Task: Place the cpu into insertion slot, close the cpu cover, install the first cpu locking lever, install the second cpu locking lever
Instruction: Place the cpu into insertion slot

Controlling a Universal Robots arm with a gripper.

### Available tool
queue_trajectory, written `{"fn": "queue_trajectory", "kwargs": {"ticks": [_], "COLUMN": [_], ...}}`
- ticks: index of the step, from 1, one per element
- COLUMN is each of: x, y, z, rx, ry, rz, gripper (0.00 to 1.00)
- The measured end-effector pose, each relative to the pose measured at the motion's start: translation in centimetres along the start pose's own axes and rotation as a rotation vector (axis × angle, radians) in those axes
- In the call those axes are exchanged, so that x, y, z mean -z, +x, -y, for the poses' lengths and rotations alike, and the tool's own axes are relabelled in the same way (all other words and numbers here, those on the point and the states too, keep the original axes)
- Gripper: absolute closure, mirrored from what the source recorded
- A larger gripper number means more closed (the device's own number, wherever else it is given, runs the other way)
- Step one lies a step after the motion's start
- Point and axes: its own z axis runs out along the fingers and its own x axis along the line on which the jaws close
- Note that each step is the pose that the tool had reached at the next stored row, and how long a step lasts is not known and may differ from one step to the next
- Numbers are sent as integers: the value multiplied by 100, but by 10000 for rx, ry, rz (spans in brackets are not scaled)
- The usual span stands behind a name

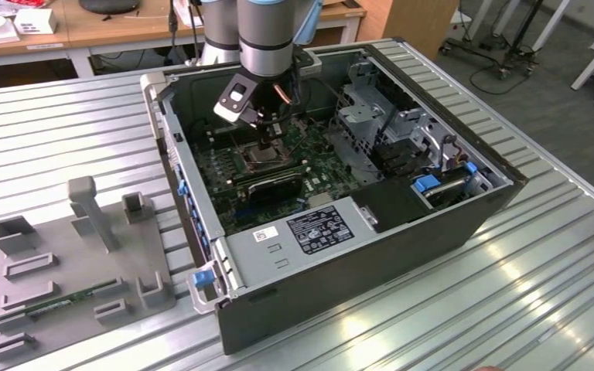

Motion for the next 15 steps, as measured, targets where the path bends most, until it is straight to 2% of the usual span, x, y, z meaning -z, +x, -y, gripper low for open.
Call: {"fn": "queue_trajectory", "kwargs": {"ticks": [8, 15], "x": [-92, -103], "y": [-5, -6], "z": [6, 9], "rx": [1, 0], "ry": [1, 2], "rz": [2, 3], "gripper": [89, 89]}}
